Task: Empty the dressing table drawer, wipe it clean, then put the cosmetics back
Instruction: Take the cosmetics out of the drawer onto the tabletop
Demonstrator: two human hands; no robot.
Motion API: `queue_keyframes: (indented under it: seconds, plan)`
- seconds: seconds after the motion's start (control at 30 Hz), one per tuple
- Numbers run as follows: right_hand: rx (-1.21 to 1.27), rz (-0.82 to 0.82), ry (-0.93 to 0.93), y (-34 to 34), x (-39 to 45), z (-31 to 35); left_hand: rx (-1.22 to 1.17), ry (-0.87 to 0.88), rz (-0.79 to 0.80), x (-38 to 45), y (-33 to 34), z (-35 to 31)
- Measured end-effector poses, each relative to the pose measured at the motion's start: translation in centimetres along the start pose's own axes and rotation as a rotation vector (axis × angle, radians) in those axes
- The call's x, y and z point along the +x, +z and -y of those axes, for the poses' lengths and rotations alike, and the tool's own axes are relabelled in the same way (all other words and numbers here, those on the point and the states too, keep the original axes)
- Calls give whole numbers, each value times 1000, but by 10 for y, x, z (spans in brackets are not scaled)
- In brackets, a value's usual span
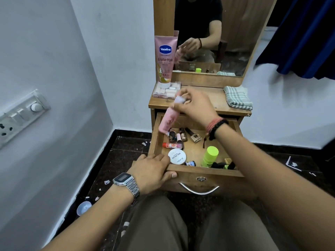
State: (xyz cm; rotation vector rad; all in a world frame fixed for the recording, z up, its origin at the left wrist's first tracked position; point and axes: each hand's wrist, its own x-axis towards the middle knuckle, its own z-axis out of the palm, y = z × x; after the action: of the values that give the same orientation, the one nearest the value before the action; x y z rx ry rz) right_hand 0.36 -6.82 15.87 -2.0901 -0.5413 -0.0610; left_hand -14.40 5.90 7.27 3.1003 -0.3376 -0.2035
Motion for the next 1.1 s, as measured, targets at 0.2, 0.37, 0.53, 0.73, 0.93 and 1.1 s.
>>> queue_keyframes:
  seconds: [0.2,0.37,0.53,0.73,0.93,1.1]
  plan:
    - [289,-138,105,-19,48,-16,7,-11,22,1,-2,-1]
    - [619,-87,411,6,68,-40,7,-10,10,0,0,-1]
    - [737,-143,503,24,79,-58,13,-14,18,0,-1,-2]
    - [378,-154,482,31,85,-67,12,-13,18,-1,-2,-3]
    - [196,-157,466,30,83,-59,11,-9,3,-1,-2,-4]
    - [133,-163,437,29,79,-54,18,-3,2,-1,-2,-3]
